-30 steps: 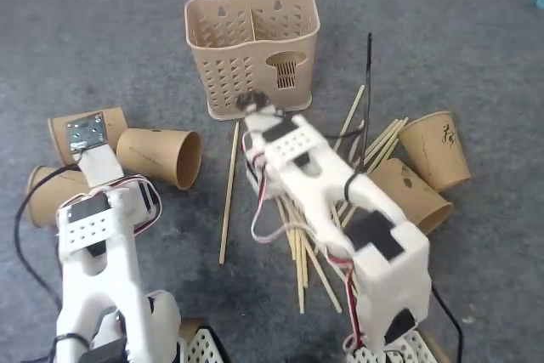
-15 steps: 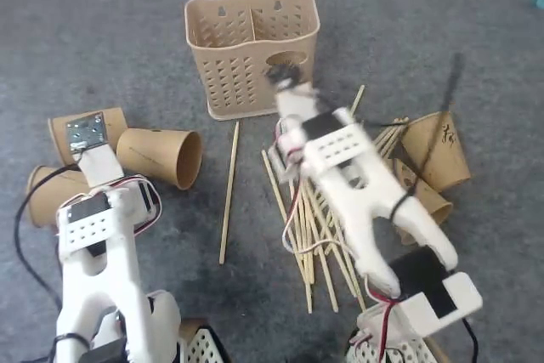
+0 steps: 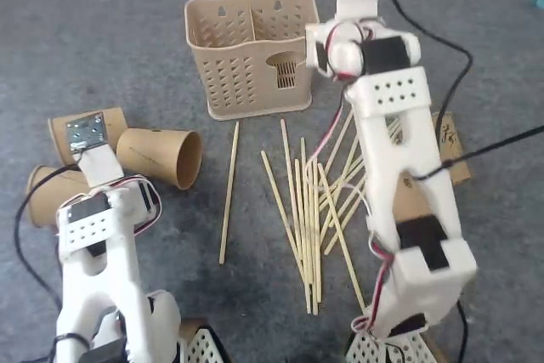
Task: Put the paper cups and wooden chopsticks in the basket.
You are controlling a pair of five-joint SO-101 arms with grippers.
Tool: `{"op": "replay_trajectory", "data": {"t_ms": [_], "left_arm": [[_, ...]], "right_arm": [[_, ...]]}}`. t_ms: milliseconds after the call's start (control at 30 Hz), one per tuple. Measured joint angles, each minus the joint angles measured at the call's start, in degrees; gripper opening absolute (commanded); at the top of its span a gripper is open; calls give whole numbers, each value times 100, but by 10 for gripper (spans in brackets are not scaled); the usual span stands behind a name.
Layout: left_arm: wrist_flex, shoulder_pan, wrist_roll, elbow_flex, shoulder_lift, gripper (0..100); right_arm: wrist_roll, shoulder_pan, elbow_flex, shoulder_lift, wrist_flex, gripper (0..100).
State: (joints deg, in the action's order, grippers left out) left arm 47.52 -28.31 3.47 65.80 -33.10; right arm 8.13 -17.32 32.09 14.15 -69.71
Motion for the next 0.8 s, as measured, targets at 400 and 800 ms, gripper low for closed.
{"op": "replay_trajectory", "data": {"t_ms": [400,800], "left_arm": [[-44,0,0,0,0,181],[-132,0,0,0,0,181]], "right_arm": [[18,167,3833,2804,-387,151],[18,18,5011,3156,-1407,151]]}}
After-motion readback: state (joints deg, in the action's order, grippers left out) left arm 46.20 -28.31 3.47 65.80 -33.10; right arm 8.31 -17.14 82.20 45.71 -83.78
